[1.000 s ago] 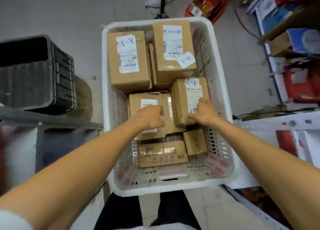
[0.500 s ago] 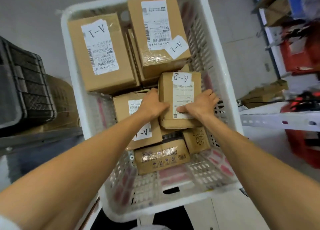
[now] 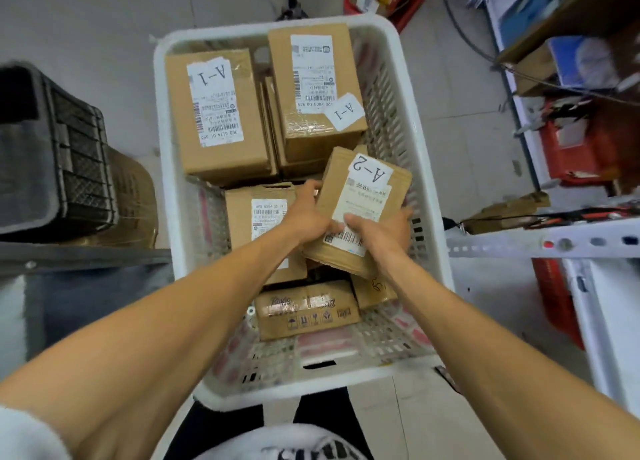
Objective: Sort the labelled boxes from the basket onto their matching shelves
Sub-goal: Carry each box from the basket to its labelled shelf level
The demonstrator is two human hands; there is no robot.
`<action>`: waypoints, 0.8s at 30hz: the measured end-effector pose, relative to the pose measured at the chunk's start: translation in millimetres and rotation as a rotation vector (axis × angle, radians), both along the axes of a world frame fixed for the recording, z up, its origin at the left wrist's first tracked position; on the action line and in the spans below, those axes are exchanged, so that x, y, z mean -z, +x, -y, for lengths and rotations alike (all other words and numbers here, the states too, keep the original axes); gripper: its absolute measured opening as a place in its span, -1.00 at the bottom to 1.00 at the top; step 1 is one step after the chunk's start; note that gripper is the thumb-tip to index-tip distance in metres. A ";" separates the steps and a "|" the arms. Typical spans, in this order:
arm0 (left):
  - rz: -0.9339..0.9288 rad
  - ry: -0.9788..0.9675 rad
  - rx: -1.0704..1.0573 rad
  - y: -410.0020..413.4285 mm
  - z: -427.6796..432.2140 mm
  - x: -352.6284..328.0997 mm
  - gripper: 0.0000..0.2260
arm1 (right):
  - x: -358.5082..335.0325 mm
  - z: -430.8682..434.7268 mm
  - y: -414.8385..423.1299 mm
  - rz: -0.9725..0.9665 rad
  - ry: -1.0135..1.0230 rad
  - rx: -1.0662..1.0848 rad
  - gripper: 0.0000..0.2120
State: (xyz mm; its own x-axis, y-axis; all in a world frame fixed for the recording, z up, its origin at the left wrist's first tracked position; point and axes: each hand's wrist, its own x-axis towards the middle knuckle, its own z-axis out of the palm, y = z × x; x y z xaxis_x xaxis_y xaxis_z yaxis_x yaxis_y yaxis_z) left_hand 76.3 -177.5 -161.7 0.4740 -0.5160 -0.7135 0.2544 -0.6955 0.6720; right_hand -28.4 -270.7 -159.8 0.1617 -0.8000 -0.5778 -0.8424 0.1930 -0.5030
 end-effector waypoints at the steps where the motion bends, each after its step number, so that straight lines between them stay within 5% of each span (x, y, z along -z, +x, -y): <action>1: 0.055 -0.012 0.024 -0.3 0.3 -8.6 -0.20 | -7.2 0.8 -0.6 0.017 0.007 0.005 -0.03; 7: 0.468 0.100 0.389 39.1 -8.8 -51.2 -0.17 | -30.3 -23.4 8.8 0.261 0.306 0.196 -0.34; 10: 0.553 0.220 0.629 65.8 -34.3 -50.8 -0.19 | -29.3 -61.6 13.6 0.229 0.619 0.117 -0.61; 12: 0.615 0.297 0.687 72.7 -52.8 -45.1 -0.31 | -27.4 -82.6 13.6 0.097 0.512 -0.067 -0.69; 15: 0.752 0.313 0.537 65.3 -77.6 -33.1 -0.46 | -27.3 -78.5 15.9 -0.111 -0.087 -0.462 -0.38; 17: 0.804 0.291 0.357 48.2 -90.8 -28.2 -0.44 | -31.6 -52.5 24.8 -0.062 -0.259 -0.550 -0.14; 20: 0.791 0.352 -0.001 19.0 -95.9 -32.5 -0.26 | -28.1 -11.0 45.8 0.024 -0.225 -0.883 0.11; 24: 0.474 0.491 -0.312 -1.3 -94.9 -31.8 -0.17 | -17.5 3.8 64.0 -0.028 -0.201 -1.301 0.08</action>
State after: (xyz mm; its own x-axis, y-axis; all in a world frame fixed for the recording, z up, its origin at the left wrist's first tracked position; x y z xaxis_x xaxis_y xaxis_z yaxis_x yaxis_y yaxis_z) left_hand 75.0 -82.6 -129.9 0.8599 0.0177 -0.5102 0.2495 -0.8865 0.3896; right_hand 35.6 -274.4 -142.3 0.8640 -0.1417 -0.4832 -0.3650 -0.8373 -0.4071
